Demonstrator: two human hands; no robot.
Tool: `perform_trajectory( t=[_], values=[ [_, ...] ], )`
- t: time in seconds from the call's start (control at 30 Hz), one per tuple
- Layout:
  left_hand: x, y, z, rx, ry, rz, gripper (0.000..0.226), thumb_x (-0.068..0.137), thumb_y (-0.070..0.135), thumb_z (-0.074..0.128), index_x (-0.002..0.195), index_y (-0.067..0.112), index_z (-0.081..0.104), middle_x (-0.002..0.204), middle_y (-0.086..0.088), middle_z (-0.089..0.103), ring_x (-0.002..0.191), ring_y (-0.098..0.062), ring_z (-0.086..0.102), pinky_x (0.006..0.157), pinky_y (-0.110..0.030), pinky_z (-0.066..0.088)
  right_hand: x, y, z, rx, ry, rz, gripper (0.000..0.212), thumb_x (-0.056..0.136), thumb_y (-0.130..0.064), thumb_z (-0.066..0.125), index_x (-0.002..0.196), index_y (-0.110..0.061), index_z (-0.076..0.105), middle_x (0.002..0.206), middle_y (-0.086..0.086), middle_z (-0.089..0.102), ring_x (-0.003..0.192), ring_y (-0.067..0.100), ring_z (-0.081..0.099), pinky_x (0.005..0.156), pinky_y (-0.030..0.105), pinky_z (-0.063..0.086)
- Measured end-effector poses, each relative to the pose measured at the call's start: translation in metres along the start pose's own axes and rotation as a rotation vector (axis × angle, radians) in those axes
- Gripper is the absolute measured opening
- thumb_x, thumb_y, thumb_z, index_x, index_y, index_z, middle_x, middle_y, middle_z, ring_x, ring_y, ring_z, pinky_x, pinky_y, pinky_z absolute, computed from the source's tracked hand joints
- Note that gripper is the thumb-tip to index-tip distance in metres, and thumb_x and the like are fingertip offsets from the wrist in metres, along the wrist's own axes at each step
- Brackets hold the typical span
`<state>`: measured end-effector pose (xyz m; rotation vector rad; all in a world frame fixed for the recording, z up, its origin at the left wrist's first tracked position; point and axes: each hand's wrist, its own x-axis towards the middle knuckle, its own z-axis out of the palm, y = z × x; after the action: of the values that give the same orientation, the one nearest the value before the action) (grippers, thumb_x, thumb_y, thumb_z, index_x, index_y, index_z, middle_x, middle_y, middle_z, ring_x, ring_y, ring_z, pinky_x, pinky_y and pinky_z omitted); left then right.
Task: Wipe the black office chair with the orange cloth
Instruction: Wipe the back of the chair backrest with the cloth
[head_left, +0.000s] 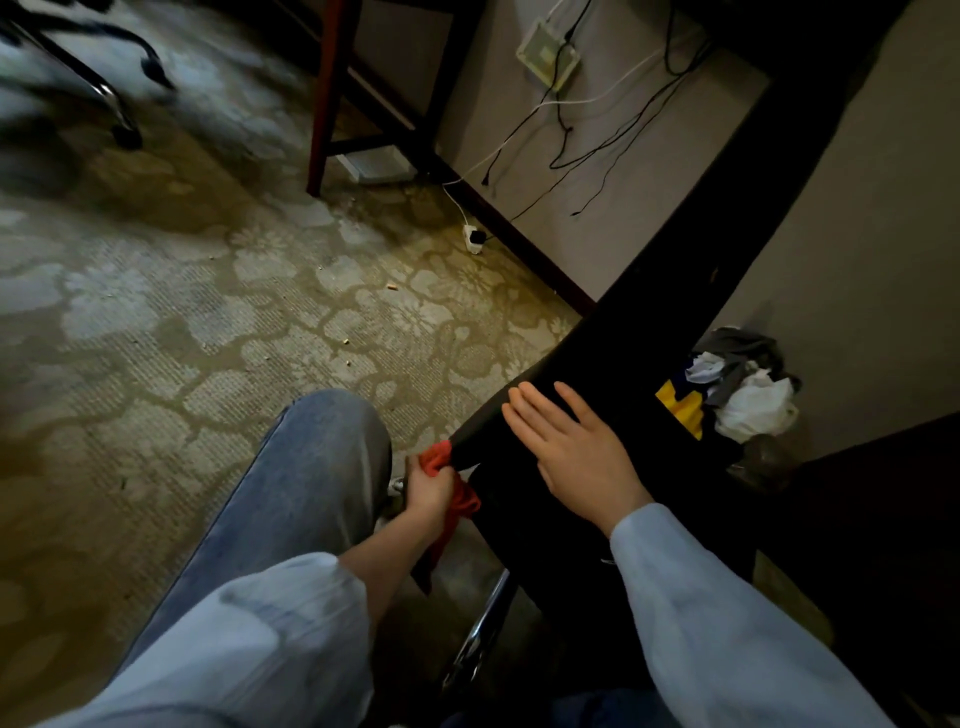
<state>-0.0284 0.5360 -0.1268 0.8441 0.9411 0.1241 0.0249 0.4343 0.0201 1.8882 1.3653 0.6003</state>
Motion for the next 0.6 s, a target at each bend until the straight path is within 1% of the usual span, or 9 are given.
perform_trajectory(
  t=[0.07,0.1,0.17,0.23,0.33,0.4,0.5,0.53,0.6],
  values=[
    [-0.013,0.010,0.004,-0.022,-0.019,0.020,0.022,0.086,-0.012,0.042,0.093,0.009,0.044,0.080,-0.011,0.052,0.063,-0.022,0.054,0.040,-0.019,0.045,-0.002,-0.002,-0.001,0.002,-0.005,0.009,0.067,0.062,-0.029,0.077,0.125,-0.011,0.061,0.131,0.005,0.058,0.127,0.019,0.050,0.115,0.040,0.001],
    [-0.016,0.011,0.007,-0.004,-0.011,0.051,0.022,0.087,-0.011,0.044,0.091,0.012,0.043,0.083,-0.011,0.053,0.062,-0.016,0.052,0.041,-0.016,0.044,-0.003,-0.004,-0.001,0.009,-0.006,0.015,0.068,0.061,-0.028,0.076,0.125,-0.010,0.061,0.131,0.005,0.058,0.127,0.019,0.050,0.115,0.040,0.001],
    [-0.024,0.014,0.009,0.027,-0.025,0.135,0.021,0.088,-0.008,0.046,0.092,0.012,0.043,0.085,-0.008,0.053,0.065,-0.011,0.052,0.045,-0.012,0.043,-0.004,-0.006,0.000,0.025,0.001,0.018,0.067,0.060,-0.026,0.074,0.124,-0.010,0.062,0.131,0.006,0.059,0.127,0.019,0.050,0.114,0.041,0.002],
    [-0.032,0.017,0.010,0.062,-0.104,0.222,0.021,0.088,-0.008,0.046,0.091,0.012,0.044,0.085,-0.007,0.053,0.068,-0.010,0.054,0.052,-0.014,0.046,-0.002,-0.006,0.001,0.033,0.000,0.023,0.061,0.064,-0.024,0.067,0.123,-0.010,0.063,0.129,0.005,0.060,0.126,0.019,0.051,0.115,0.041,0.002],
    [-0.043,0.026,0.014,0.146,-0.231,0.417,0.016,0.086,0.003,0.054,0.090,0.017,0.046,0.088,-0.004,0.057,0.072,-0.001,0.057,0.063,-0.018,0.048,-0.002,-0.007,0.004,0.060,0.010,0.037,0.052,0.076,-0.021,0.044,0.122,-0.010,0.063,0.129,0.005,0.060,0.125,0.019,0.052,0.116,0.041,-0.001],
    [-0.047,0.034,0.016,0.115,-0.268,0.505,0.015,0.081,0.013,0.057,0.092,0.019,0.050,0.090,-0.004,0.060,0.077,-0.004,0.058,0.070,-0.023,0.050,-0.001,-0.007,0.005,0.088,0.018,0.045,0.054,0.078,-0.019,0.032,0.121,-0.008,0.064,0.128,0.005,0.061,0.124,0.019,0.053,0.116,0.040,0.000],
    [-0.049,0.038,0.017,0.060,-0.276,0.559,0.017,0.087,0.004,0.056,0.100,0.016,0.053,0.091,0.000,0.062,0.080,-0.003,0.060,0.073,-0.020,0.049,0.000,-0.006,0.005,0.087,0.035,0.047,0.055,0.078,-0.018,0.031,0.121,-0.007,0.064,0.126,0.005,0.062,0.123,0.018,0.054,0.114,0.039,0.003],
    [-0.048,0.036,0.015,0.111,-0.262,0.601,0.018,0.088,0.005,0.055,0.103,0.015,0.053,0.093,0.001,0.062,0.082,-0.003,0.060,0.074,-0.020,0.048,0.000,-0.006,0.004,0.082,0.035,0.043,0.055,0.078,-0.017,0.031,0.121,-0.008,0.064,0.126,0.004,0.062,0.123,0.018,0.054,0.114,0.039,0.005],
    [-0.044,0.033,0.012,0.237,-0.255,0.688,0.024,0.084,0.019,0.054,0.107,0.016,0.053,0.098,-0.001,0.062,0.091,-0.010,0.061,0.080,-0.028,0.050,-0.002,-0.008,0.003,0.080,0.014,0.041,0.056,0.076,-0.016,0.031,0.120,-0.010,0.065,0.126,0.003,0.063,0.122,0.017,0.054,0.112,0.039,0.007]
  ],
)
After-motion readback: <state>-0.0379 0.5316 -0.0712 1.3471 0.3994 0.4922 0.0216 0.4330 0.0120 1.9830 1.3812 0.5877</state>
